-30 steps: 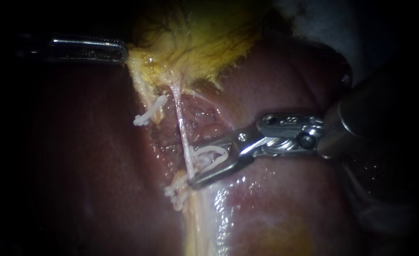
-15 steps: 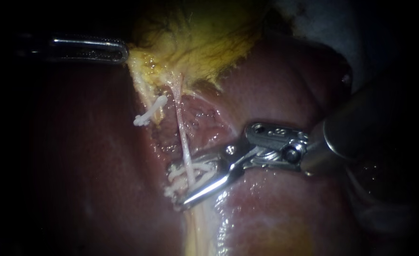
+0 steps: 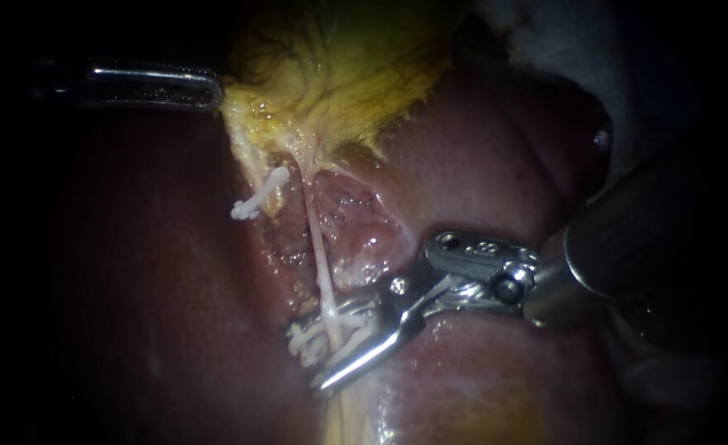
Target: Clipping first clip right tube
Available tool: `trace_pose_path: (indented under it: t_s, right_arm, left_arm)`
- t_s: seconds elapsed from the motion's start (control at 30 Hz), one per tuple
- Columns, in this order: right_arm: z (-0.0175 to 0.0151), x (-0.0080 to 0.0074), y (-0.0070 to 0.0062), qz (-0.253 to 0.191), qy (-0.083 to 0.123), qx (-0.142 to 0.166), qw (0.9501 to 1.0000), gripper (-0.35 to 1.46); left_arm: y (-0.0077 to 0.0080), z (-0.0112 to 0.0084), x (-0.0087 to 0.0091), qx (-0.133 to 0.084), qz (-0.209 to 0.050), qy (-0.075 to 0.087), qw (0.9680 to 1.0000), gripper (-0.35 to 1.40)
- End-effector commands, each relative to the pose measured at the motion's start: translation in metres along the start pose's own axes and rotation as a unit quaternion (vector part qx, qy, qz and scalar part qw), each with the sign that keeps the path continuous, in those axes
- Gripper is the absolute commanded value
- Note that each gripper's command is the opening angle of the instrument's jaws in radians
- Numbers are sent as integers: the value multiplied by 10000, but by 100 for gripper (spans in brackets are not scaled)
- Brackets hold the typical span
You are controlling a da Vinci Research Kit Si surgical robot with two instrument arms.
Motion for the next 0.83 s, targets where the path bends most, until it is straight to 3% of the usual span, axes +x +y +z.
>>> trace_pose_path:
  t_s: [0.03,0.33,0.43,0.57,0.83]
  right_arm:
    - [-1,0,1,-2,-10,-15,10000,8]
    - [-3,1,5,-30,-6,-17,10000,-35]
    - [-3,2,9,-29,-29,-34,10000,-35]
    - [-3,0,6,-35,-209,-112,9997,-35]
    - [-3,1,8,-37,-212,-107,9997,-35]
  left_arm:
    - [0,0,0,-1,-1,-1,10000,-35]
    - [0,0,0,-3,0,-2,10000,-35]
    - [0,0,1,-4,1,-2,10000,-35]
    - [0,0,1,-5,2,-2,10000,-35]
    - [0,1,1,-5,2,-3,10000,-35]
